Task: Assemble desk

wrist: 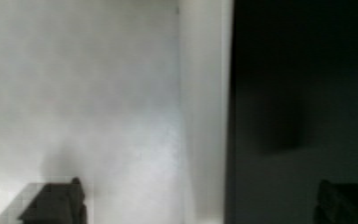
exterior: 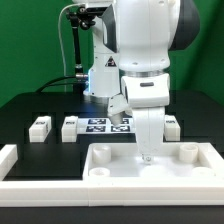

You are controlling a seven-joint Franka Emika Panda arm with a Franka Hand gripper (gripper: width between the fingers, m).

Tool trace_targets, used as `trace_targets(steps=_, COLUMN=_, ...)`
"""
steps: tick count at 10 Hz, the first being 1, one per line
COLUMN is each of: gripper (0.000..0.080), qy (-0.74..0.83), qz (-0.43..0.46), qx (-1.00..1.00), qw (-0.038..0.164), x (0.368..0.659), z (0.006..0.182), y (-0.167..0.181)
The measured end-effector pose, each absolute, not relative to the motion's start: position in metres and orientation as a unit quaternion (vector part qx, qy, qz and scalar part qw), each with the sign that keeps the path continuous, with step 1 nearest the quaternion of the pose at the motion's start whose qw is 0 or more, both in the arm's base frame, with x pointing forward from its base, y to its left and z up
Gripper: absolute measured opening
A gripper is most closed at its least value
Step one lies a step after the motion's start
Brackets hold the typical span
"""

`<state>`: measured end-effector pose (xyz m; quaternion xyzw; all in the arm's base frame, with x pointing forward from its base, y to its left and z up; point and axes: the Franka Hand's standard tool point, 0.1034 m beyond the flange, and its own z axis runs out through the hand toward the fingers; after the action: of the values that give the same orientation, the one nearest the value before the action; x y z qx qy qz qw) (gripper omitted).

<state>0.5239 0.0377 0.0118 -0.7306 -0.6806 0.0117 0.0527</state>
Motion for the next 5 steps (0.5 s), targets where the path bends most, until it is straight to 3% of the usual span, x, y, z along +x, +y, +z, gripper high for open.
trace_targets(steps=2, gripper=0.0648, qy=-0.677, qz=0.011, qx=-0.734, qw=0.052, x=0.524, z=0.013, y=0.038)
trace_targets(steps=5, gripper=0.0648, qy=-0.588, qz=0.009, qx=-0.808, qw=0.024, x=0.525, z=0.055, y=0.053)
